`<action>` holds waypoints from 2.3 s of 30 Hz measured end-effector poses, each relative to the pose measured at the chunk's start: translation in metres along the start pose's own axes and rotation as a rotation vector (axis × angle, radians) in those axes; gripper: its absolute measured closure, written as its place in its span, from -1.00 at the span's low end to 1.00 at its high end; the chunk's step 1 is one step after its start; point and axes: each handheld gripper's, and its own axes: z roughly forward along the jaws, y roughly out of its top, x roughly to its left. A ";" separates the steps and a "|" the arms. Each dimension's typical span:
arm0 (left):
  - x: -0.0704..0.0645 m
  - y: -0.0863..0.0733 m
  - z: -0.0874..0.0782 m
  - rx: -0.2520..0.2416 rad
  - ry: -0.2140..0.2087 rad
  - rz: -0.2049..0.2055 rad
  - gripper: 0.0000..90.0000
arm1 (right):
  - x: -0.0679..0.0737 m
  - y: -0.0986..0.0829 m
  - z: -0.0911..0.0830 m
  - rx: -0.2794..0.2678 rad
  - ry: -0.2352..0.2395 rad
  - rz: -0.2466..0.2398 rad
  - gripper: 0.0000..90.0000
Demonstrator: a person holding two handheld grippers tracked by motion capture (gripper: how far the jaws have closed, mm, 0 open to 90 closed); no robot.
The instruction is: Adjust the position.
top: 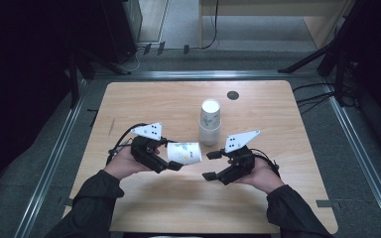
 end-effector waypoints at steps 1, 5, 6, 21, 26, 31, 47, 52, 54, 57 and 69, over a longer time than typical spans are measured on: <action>0.001 0.001 -0.003 0.007 -0.007 -0.007 -0.48 | 0.000 0.000 0.000 0.003 -0.003 -0.002 -0.44; 0.003 0.006 -0.008 0.040 0.008 -0.012 -0.48 | 0.001 -0.001 0.002 0.008 -0.005 0.005 -0.44; 0.003 0.007 -0.009 0.047 0.005 -0.012 -0.48 | 0.001 -0.001 0.002 0.012 -0.008 0.001 -0.44; -0.002 0.031 -0.004 0.260 0.019 0.077 -0.47 | 0.003 0.004 0.002 0.017 -0.046 -0.018 -0.44; -0.005 0.045 0.003 0.345 0.039 0.131 -0.47 | 0.002 0.005 0.004 0.018 -0.046 -0.026 -0.44; -0.014 0.051 0.014 0.409 0.033 0.157 -0.47 | 0.002 0.005 0.008 0.029 -0.033 -0.037 -0.44; -0.012 0.040 0.044 0.603 0.011 0.132 -0.47 | 0.005 0.006 0.033 0.070 0.009 -0.051 -0.43; -0.012 0.038 0.049 0.624 0.029 0.149 -0.47 | 0.007 0.005 0.043 0.097 -0.012 -0.066 -0.43; -0.012 0.037 0.051 0.635 0.030 0.158 -0.47 | 0.006 0.004 0.047 0.108 -0.018 -0.070 -0.41; -0.014 0.037 0.053 0.638 0.020 0.164 -0.47 | 0.006 0.003 0.052 0.119 -0.019 -0.073 -0.38; -0.016 0.036 0.055 0.617 0.001 0.193 -0.47 | 0.009 0.004 0.053 0.124 -0.013 -0.110 -0.24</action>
